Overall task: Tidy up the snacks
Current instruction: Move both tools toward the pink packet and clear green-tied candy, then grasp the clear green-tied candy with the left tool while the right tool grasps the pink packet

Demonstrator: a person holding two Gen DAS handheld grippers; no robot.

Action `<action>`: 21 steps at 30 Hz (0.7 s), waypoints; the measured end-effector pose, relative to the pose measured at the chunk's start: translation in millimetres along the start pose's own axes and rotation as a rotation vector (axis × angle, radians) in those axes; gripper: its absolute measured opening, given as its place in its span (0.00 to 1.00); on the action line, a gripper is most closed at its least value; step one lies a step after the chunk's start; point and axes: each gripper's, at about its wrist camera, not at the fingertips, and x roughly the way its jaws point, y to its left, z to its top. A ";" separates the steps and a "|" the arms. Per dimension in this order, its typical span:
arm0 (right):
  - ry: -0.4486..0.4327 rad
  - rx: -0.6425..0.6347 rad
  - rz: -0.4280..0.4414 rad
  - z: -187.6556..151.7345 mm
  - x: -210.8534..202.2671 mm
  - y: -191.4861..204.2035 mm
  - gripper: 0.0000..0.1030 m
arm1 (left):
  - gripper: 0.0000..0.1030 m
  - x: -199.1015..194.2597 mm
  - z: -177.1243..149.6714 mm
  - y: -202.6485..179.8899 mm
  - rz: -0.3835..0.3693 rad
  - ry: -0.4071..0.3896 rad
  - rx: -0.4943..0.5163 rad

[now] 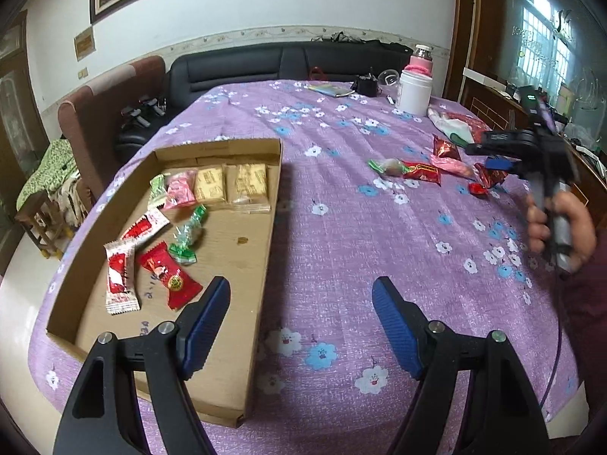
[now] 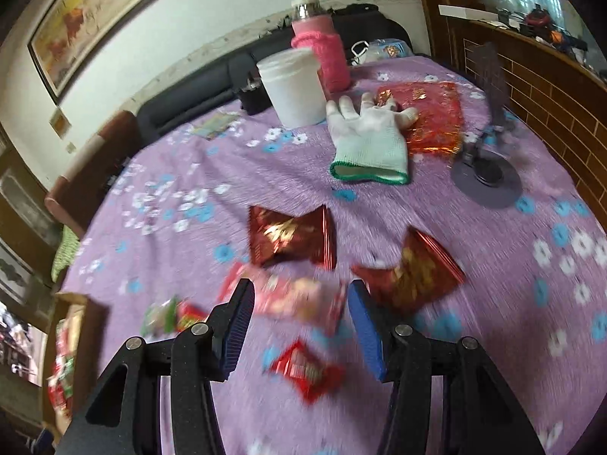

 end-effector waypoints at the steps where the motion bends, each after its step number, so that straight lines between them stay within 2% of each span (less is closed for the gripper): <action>1: 0.005 -0.004 -0.014 3.0 8.2 0.1 0.53 | 0.75 1.2 -0.2 1.1 0.001 0.006 -0.005; 6: 0.047 -0.028 0.044 5.5 34.5 6.0 0.55 | 0.75 5.9 -0.3 7.3 0.013 0.028 -0.015; 9: 0.125 -0.074 0.183 -4.5 32.7 19.2 0.55 | 0.75 9.1 1.9 9.9 0.000 0.031 -0.033; 12: 0.144 -0.124 0.242 -18.0 25.8 33.2 0.57 | 0.74 13.7 5.6 10.7 -0.033 0.035 -0.062; 14: 0.123 -0.165 0.217 -23.5 22.9 40.9 0.57 | 0.74 16.3 6.9 8.0 -0.049 0.038 -0.069; 17: 0.061 -0.223 0.130 -24.5 23.6 50.6 0.57 | 0.74 20.9 7.3 -0.1 -0.061 0.050 -0.057; 21: 0.069 -0.187 0.153 -20.9 31.9 49.4 0.57 | 0.74 26.5 9.9 -12.3 -0.088 0.068 -0.041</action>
